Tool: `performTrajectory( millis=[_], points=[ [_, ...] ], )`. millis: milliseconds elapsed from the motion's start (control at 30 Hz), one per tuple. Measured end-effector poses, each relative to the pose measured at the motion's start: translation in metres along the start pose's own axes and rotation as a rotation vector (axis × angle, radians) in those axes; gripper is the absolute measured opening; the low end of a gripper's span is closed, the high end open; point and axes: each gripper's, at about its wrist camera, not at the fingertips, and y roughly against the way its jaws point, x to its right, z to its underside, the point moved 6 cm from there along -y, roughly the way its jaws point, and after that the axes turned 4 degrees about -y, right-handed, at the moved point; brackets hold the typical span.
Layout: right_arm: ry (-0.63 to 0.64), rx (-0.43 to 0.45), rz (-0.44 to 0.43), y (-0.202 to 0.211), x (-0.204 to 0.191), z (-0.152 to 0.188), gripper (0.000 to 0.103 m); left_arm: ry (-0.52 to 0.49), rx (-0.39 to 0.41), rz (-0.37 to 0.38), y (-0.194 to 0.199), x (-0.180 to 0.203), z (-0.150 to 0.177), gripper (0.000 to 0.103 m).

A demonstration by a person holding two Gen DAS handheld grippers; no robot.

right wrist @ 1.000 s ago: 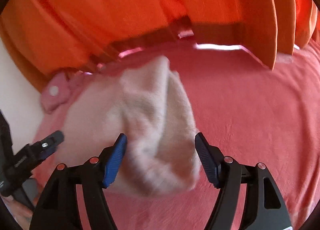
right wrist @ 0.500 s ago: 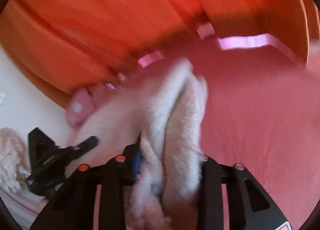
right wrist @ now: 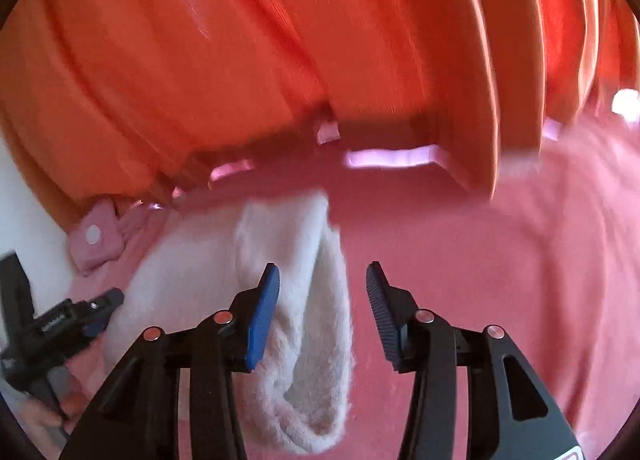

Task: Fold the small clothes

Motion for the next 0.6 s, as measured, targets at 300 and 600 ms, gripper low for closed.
performTrajectory(
  millis=[300, 600],
  points=[
    [-0.059, -0.232, -0.082, -0.07, -0.019, 0.026, 0.012, -0.223, -0.148, -0.203, -0.017, 0.005, 0.044, 0.063],
    [-0.071, -0.268, -0.025, -0.076, -0.007, 0.037, 0.012, -0.175, -0.198, -0.191, -0.018, -0.009, 0.055, 0.074]
  ],
)
